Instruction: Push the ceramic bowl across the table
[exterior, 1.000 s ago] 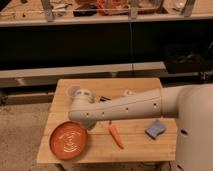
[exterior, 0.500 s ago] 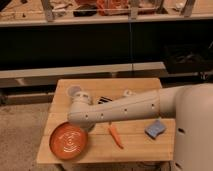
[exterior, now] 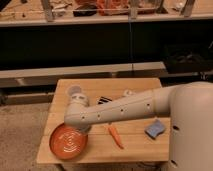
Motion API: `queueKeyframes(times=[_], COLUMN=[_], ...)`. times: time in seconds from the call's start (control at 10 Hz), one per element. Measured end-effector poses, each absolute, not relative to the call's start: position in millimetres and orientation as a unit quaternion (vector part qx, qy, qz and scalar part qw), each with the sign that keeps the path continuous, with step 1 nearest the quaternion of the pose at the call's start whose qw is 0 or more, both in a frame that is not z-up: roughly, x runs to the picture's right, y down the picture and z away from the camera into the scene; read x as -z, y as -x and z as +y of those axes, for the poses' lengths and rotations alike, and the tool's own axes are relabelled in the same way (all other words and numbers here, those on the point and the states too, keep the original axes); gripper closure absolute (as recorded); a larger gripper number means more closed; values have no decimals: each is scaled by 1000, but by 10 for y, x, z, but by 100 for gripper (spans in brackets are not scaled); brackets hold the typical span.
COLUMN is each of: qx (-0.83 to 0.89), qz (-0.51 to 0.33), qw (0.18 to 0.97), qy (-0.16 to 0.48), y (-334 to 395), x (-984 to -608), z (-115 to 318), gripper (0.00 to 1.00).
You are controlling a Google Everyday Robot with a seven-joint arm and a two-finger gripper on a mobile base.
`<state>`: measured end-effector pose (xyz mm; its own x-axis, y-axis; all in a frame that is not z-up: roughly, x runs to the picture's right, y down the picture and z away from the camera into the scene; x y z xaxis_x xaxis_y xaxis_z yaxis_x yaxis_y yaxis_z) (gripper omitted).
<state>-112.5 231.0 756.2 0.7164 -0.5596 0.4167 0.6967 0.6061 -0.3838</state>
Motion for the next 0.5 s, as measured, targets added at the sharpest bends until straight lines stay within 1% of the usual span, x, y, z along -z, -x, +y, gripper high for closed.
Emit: queueKeyframes(times=[0.5], qx=[364], qz=[-144], qw=[883], qy=[260], y=[1267], x=[-7611], z=[2327], gripper=[100])
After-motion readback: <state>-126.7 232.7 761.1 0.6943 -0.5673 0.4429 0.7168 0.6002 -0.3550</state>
